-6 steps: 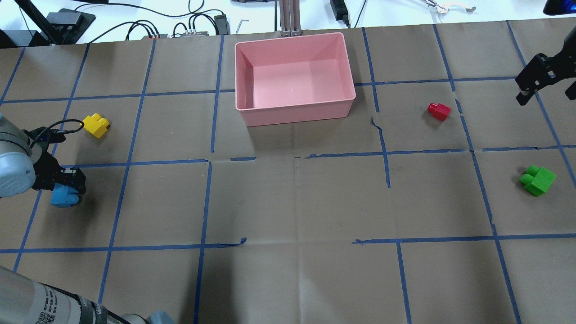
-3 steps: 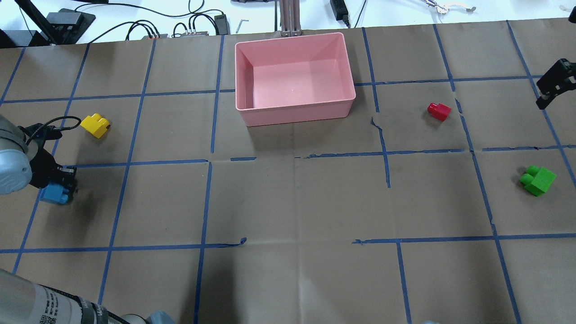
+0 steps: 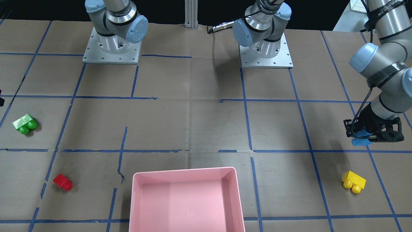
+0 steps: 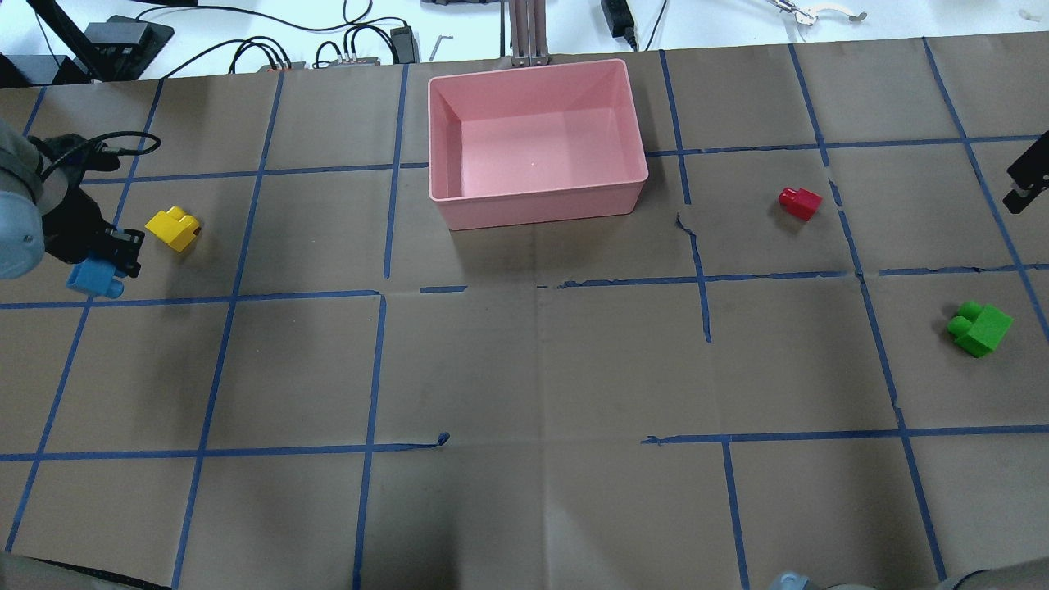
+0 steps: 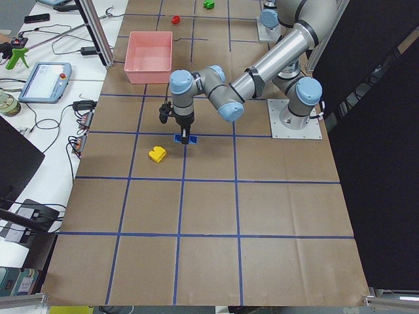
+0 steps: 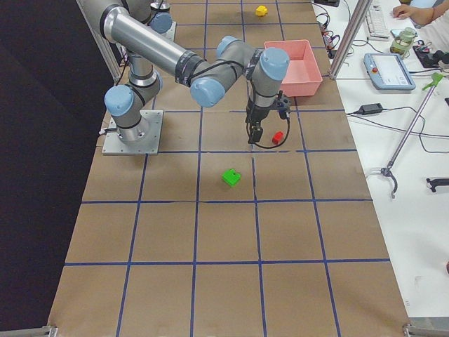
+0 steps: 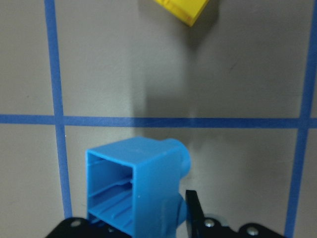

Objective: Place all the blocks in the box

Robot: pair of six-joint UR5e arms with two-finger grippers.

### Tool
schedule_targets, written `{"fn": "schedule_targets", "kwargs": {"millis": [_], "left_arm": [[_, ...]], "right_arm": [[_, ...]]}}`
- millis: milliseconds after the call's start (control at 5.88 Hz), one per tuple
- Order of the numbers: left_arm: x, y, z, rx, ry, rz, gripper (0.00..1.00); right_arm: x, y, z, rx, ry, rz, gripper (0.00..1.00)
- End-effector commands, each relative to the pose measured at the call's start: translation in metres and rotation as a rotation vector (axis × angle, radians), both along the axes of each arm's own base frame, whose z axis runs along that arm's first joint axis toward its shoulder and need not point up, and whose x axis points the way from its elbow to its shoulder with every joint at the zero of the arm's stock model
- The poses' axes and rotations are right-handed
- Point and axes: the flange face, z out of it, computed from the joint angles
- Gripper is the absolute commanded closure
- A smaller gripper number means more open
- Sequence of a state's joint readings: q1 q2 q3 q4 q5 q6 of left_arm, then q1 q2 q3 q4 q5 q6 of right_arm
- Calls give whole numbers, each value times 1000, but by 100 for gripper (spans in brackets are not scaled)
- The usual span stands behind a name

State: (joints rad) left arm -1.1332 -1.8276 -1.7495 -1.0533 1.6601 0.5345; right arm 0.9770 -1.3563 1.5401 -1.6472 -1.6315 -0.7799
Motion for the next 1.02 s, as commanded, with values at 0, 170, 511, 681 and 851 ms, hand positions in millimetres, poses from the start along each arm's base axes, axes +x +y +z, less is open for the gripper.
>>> {"fn": "schedule_targets", "kwargs": {"millis": [0,170,511,681,851], "left_arm": [[-141,-73,70,-101,58,-10,100],[-226,-109,79,-140,67,-73,100],[-392,-150,35,-153,114,-62,100],[-430,-154,-2,-139,134,-5,100],[-431,-157,-8,-156,136,-20,93]], "right_arm": [[-24,-3,-18,-4,-45,337,0],[-29,-2,-25,-1,-93,619,0],[-37,13,-70,-25,-102,719,0],[-34,27,-110,-58,-54,742,0],[-27,42,-141,-81,-39,733,1]]}}
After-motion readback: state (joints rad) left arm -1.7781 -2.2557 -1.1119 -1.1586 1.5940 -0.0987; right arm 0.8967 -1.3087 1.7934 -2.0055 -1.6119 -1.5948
